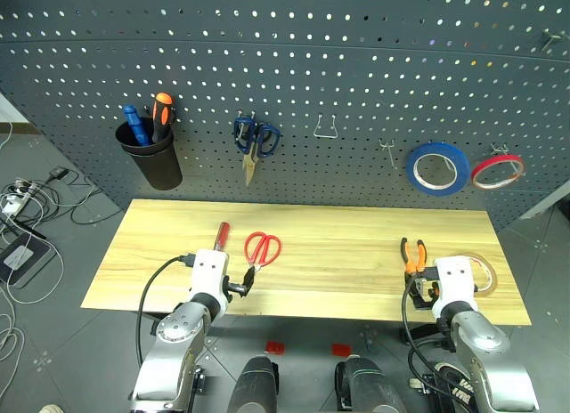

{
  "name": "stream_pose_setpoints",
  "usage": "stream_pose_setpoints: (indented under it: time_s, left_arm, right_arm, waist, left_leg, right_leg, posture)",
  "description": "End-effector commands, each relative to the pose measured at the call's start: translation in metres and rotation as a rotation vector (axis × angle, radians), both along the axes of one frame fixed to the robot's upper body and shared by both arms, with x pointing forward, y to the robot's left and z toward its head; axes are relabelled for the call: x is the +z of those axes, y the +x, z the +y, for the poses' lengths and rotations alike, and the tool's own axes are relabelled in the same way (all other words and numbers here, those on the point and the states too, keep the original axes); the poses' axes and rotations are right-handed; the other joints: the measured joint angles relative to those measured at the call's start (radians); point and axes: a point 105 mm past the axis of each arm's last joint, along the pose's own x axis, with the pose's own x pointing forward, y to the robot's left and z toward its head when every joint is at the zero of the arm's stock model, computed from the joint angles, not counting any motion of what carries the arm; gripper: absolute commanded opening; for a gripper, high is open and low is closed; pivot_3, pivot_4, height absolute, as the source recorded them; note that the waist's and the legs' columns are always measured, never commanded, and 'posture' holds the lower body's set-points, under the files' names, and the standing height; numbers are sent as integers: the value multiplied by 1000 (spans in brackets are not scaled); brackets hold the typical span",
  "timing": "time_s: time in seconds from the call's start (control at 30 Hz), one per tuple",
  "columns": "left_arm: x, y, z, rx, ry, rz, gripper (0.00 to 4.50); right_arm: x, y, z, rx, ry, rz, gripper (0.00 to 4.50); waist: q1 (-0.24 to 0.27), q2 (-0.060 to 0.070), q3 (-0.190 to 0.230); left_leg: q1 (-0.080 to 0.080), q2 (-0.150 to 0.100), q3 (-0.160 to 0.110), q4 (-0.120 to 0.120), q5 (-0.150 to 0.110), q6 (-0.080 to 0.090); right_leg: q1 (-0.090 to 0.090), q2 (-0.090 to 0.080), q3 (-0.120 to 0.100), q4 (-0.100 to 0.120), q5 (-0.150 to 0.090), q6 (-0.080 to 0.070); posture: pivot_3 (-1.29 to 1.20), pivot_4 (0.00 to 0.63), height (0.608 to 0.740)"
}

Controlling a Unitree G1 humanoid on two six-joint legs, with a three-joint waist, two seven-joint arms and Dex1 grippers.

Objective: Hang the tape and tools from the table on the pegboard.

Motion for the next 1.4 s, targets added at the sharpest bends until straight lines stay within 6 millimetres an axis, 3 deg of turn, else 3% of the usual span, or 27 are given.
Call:
stream_pose_setpoints:
  time_s: [0.03,0.83,1.03,1.2,1.4]
  left_arm:
    - [7,1,2,10,-1,-22,4468]
    - [10,0,3,26,-18,-28,4468]
    - [18,8,-5,-61,34,-64,4468]
    - [39,21,-41,-295,-6,-107,4468]
    - [68,41,-110,-676,-48,-189,4468]
  right_arm:
    - [9,1,-5,-10,-7,-39,4500]
    - [10,-3,-5,-24,-8,-33,4500]
    - [12,-2,-10,-30,-27,-32,4500]
    - [19,-3,-22,-29,-44,-31,4500]
    - [27,6,-35,-40,-52,-37,4500]
  waist:
    - [0,0,0]
    - [0,-1,6]
    - [0,0,14]
    - [0,0,25]
    - [-9,2,56]
  left_leg:
    - [0,0,0,0,0,0]
    - [0,0,0,0,0,0]
    - [0,0,0,0,0,0]
    - [0,-1,0,0,0,0]
    - [0,0,0,0,0,0]
  right_leg:
    - [0,0,0,0,0,0]
    - [0,0,0,0,0,0]
    - [0,0,0,0,0,0]
    - [0,-1,0,0,0,0]
    - [0,0,0,1,0,0]
  posture:
    - [89,215,740]
    - [86,239,740]
    - [72,250,740]
    - [38,276,740]
    - [-15,320,740]
